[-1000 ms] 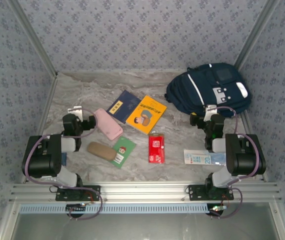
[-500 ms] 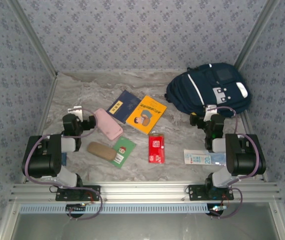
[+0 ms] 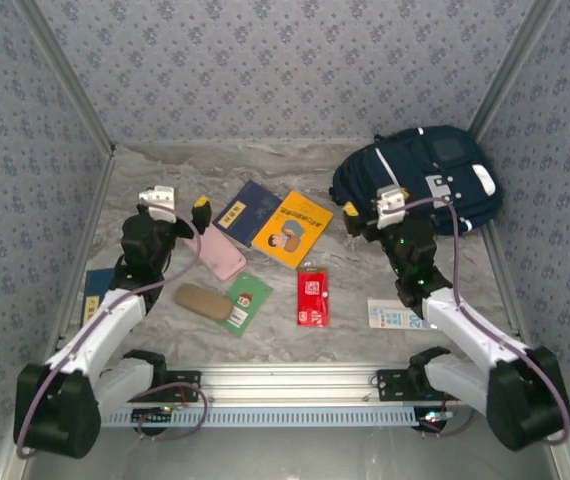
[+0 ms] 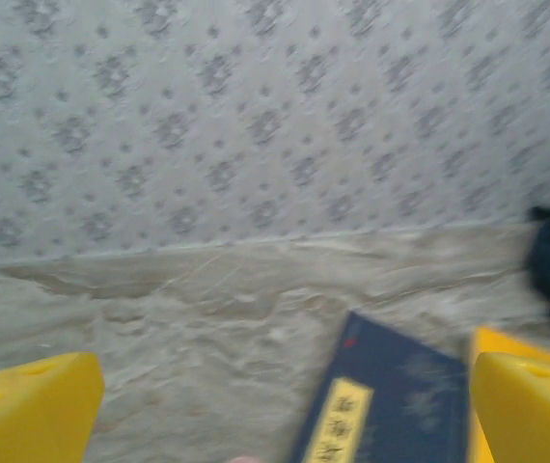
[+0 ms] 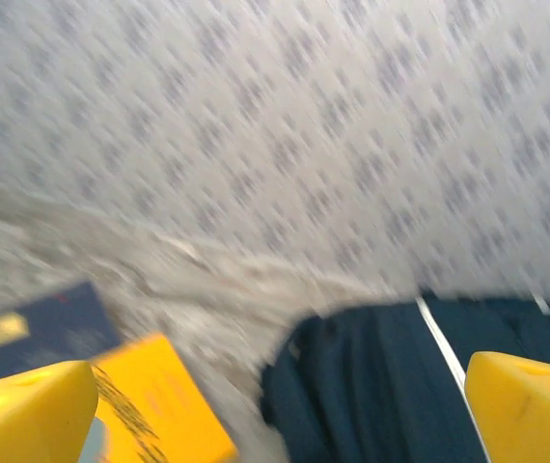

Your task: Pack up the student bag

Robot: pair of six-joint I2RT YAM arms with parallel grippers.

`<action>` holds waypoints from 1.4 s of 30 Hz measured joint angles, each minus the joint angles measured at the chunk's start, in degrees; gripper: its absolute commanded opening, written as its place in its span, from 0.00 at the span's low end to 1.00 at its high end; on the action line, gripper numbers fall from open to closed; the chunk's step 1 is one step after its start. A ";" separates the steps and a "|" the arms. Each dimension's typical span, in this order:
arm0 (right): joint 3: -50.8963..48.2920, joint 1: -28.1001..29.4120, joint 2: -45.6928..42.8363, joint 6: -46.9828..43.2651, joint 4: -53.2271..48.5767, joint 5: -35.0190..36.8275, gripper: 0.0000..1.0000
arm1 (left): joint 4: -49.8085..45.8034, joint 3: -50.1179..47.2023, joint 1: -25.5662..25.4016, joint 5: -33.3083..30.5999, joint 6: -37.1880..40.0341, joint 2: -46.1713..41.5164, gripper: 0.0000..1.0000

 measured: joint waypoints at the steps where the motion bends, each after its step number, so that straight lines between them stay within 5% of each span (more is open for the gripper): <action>1: 2.91 3.37 -1.09 0.24 -2.56 2.36 1.00 | -5.03 3.72 -2.23 -1.40 -2.03 -0.57 0.98; 5: 16.55 13.35 -1.11 1.92 -19.12 9.92 1.00 | -25.40 20.31 -10.82 -5.62 -7.93 1.05 0.98; 8: 27.34 14.64 0.98 4.81 -33.22 10.05 1.00 | -40.19 31.67 -12.46 -6.58 -10.64 4.61 0.98; 12: 31.06 8.22 2.71 10.95 -42.29 6.23 1.00 | -52.48 36.74 -8.44 -7.10 -14.88 8.50 0.98; 16: 39.26 -1.20 13.62 18.18 -52.78 3.37 1.00 | -60.46 36.33 -4.37 -3.37 -20.98 9.75 0.98; 19: 42.05 -2.97 22.03 21.11 -56.11 4.46 0.97 | -61.29 35.91 -4.70 1.29 -23.74 9.44 0.98; 25: 50.36 -7.91 38.42 22.71 -61.99 1.03 0.75 | -60.46 30.42 -6.45 9.25 -26.34 7.91 0.98; 30: 65.33 -11.54 53.20 22.99 -66.90 -0.74 0.76 | -59.60 27.93 -10.95 9.75 -26.21 6.58 0.98; 42: 84.35 -12.59 74.10 22.97 -77.92 0.61 0.80 | -56.11 25.09 -12.13 7.85 -24.61 3.67 0.97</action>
